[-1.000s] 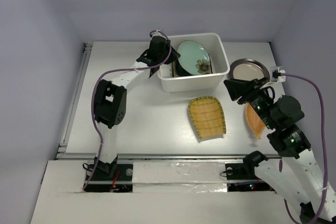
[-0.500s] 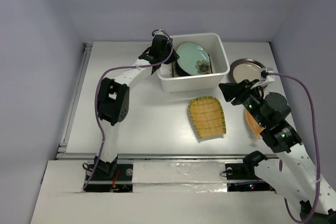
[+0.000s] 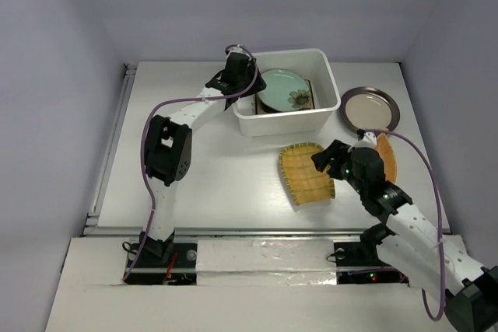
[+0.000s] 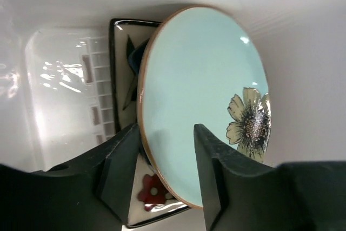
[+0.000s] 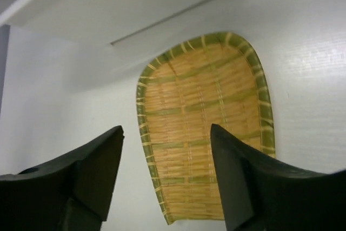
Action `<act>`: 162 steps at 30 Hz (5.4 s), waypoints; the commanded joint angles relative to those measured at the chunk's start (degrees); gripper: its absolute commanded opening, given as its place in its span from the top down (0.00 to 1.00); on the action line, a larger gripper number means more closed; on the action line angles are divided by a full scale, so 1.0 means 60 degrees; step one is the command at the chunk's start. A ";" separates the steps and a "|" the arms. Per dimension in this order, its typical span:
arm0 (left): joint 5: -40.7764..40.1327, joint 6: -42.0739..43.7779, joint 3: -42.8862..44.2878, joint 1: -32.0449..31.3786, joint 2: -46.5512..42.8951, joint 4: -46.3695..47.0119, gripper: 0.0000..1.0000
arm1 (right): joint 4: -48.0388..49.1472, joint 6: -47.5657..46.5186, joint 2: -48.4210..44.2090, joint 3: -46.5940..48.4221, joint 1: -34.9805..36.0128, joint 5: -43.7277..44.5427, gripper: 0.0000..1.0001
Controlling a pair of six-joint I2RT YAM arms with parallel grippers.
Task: Place the plates into the plastic bin on the countertop
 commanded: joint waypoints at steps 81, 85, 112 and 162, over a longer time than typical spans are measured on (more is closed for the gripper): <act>-0.1520 0.0432 -1.1931 -0.1498 -1.4781 0.1533 1.00 | 0.0614 0.0540 0.3519 0.5913 -0.1163 -0.3213 1.00; -0.0847 0.0066 -1.2575 -0.1585 -1.4665 0.2133 1.00 | 0.1288 0.0760 0.5555 0.7362 -0.1516 -0.3374 1.00; -0.3409 -0.0214 -1.2475 -0.6068 -1.1253 0.4141 0.99 | -0.0086 0.0394 1.1422 1.0897 -0.2175 -0.2657 0.98; -0.2252 -0.1090 -0.1794 -0.7344 0.1552 0.5062 0.49 | -0.3603 -0.1422 -0.1482 0.5611 -0.2175 -0.2393 0.80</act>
